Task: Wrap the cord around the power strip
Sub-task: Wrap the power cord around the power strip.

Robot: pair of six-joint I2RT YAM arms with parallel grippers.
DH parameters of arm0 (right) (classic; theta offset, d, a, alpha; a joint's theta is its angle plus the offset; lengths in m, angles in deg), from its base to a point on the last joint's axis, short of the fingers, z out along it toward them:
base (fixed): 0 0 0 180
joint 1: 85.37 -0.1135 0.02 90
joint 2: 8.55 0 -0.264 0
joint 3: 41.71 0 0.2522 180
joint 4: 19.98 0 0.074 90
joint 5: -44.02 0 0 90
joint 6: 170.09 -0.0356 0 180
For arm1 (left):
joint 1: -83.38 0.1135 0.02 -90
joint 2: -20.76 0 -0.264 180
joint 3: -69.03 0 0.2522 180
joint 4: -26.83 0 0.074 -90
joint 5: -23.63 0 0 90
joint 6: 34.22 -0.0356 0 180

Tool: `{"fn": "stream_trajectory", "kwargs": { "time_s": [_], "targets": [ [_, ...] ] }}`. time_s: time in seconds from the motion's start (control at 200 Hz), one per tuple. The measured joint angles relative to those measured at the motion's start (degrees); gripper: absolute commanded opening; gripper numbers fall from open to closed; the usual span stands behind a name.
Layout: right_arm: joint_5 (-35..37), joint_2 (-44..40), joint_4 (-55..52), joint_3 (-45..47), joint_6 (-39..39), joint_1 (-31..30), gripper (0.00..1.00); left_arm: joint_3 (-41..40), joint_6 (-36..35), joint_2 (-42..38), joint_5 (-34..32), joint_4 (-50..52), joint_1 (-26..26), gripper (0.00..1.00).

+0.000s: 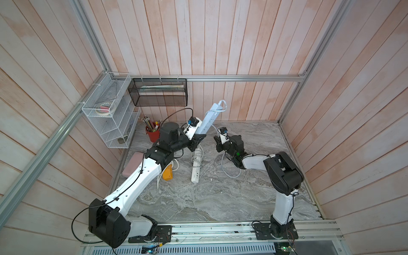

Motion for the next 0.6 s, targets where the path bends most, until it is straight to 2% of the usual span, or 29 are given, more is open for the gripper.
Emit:
{"fn": "stream_trajectory", "kwargs": {
  "time_s": [0.125,0.27,0.365,0.48,0.6],
  "targets": [
    [7.5,-9.5,-3.8,6.7,10.1,-4.1,0.0,2.2,-2.5,5.5,-6.3,1.6,4.1,0.0],
    [14.4,-18.7,-9.0,9.8,21.5,-9.0,0.0,4.3,-8.0,12.3,-14.0,4.1,4.8,0.0],
    [16.1,-24.1,-12.3,9.7,28.0,-10.5,0.0,5.4,-12.0,16.2,-17.1,7.2,4.8,0.0],
    [15.6,-28.5,-17.6,6.3,34.2,-11.4,0.0,6.3,-17.4,19.4,-18.9,11.9,3.3,0.0],
    [12.6,-28.3,-24.9,-3.3,38.2,-10.8,0.0,6.3,-22.4,19.6,-18.7,16.5,-0.9,0.0]
  ]
}}
